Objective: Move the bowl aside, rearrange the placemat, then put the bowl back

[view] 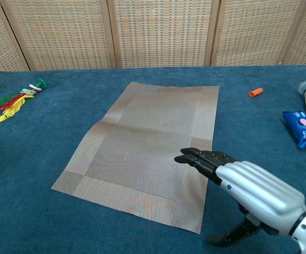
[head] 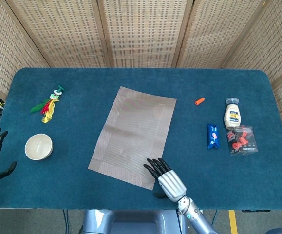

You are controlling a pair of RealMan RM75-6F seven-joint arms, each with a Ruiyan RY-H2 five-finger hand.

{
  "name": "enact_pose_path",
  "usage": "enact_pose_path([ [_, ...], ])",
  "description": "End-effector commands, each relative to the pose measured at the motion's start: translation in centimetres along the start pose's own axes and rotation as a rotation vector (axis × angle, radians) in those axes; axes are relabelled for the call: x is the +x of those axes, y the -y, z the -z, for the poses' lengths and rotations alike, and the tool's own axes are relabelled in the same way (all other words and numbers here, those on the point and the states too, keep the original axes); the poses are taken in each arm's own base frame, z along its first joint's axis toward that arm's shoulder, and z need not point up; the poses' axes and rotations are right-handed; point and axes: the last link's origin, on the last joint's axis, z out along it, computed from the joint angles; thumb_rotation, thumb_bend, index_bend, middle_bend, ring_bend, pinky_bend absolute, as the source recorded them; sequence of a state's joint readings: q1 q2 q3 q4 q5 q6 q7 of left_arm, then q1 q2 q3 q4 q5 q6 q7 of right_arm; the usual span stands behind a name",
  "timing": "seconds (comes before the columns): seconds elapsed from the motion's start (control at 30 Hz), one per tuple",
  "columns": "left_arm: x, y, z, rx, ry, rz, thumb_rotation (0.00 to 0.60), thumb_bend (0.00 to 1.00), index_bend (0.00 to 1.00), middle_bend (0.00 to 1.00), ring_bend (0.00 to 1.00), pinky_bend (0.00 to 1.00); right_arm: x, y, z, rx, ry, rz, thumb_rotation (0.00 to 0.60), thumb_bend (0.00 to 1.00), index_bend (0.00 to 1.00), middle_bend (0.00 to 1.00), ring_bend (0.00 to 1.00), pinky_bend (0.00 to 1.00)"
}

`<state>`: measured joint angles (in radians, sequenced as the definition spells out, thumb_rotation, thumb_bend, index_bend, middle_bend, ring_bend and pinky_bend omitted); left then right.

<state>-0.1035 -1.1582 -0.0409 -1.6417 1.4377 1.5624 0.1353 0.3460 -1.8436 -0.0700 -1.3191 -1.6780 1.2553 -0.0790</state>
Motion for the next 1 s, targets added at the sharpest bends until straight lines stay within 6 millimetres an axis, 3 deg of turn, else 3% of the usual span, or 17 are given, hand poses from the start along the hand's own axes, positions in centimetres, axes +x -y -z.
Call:
enact_pose_path([
  [0.03, 0.0, 0.0, 0.0, 0.0, 0.0, 0.002, 0.6, 0.26, 0.07, 0.0, 0.0, 0.0, -0.1, 0.0, -0.2, -0.004, 0.005, -0.003, 0.6, 0.0, 0.0, 0.0, 0.0, 0.0],
  [1.0, 0.8, 1.3, 0.3, 0.025, 0.001, 0.001, 0.6, 0.26, 0.07, 0.0, 0.0, 0.0, -1.1, 0.1, -1.5, -0.022, 0.038, -0.026, 0.6, 0.0, 0.01, 0.0, 0.0, 0.0],
])
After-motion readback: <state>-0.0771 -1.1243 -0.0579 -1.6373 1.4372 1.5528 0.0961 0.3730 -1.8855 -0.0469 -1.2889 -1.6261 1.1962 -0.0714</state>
